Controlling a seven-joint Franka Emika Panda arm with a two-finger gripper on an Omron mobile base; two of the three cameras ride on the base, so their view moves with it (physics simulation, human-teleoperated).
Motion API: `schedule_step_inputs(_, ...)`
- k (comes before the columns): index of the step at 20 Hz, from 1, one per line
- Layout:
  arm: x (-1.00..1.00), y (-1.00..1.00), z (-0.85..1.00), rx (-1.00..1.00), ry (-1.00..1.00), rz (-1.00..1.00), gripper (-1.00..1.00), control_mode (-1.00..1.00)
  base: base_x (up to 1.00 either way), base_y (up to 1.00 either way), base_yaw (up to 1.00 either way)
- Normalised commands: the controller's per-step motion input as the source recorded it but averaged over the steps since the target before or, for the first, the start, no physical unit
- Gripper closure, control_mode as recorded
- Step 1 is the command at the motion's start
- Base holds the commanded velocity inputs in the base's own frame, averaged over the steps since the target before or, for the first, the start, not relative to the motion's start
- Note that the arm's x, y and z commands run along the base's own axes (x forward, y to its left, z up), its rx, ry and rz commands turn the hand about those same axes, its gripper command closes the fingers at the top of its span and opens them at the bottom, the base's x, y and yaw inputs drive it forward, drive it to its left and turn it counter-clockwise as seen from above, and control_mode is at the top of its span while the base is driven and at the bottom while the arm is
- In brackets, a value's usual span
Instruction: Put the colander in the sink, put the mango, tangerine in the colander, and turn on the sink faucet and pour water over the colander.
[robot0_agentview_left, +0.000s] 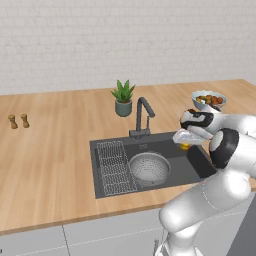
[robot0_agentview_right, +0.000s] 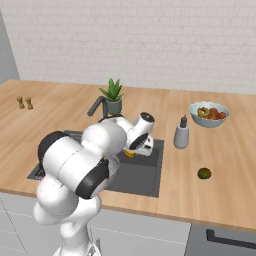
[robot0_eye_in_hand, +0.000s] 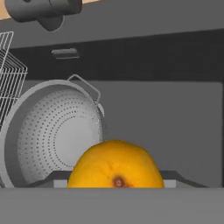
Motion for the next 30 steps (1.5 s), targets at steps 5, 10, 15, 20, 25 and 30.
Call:
schedule_step_inputs(5,0.25,0.67,-0.44,0.00,0.12,0.09,1.00,-1.00,0.00,0.00,0.00)
schedule_step_inputs(10,0.07,0.27,-0.62,0.00,0.02,0.11,1.00,-1.00,0.00,0.00,0.00)
schedule_step_inputs(15,0.08,0.27,-0.45,0.00,0.00,0.09,1.00,-1.00,0.00,0.00,0.00)
schedule_step_inputs(20,0.29,0.31,-0.27,0.00,0.04,0.04,1.00,-1.00,0.00,0.00,0.00)
schedule_step_inputs(25,0.14,0.21,-0.20,0.00,0.05,0.03,1.00,-1.00,0.00,0.00,0.00)
schedule_step_inputs(30,-0.16,0.35,-0.03,0.00,0.00,0.03,1.00,-1.00,0.00,0.00,0.00)
